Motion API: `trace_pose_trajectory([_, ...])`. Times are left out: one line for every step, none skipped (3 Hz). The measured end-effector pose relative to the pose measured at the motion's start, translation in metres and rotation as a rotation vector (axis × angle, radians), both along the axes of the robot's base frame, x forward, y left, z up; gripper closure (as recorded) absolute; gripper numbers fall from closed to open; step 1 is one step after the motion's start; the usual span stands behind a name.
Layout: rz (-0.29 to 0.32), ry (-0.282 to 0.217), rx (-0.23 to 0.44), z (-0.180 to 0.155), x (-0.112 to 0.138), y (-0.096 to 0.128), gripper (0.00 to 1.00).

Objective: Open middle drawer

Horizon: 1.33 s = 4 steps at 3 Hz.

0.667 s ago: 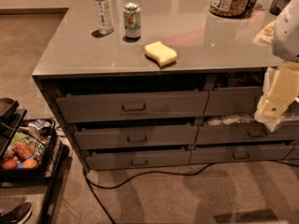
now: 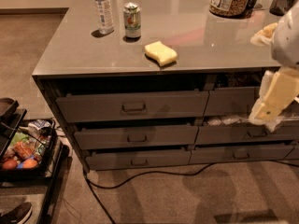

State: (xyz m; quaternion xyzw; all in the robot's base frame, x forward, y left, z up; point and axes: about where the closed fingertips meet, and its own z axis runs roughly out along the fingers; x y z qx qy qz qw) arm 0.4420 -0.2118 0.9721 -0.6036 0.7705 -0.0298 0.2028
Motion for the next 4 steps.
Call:
trace_pose_trajectory([0.051, -0.063, 0.147, -0.036, 0.002, 0.0, 0.0])
trace_pose_trajectory([0.152, -0.189, 0.335, -0.045, 0.044, 0.025, 0.0])
trace_pose_trajectory([0.215, -0.217, 0.381, -0.045, 0.049, 0.039, 0.0])
trace_pose_trajectory([0.227, -0.218, 0.382, -0.056, 0.052, 0.042, 0.0])
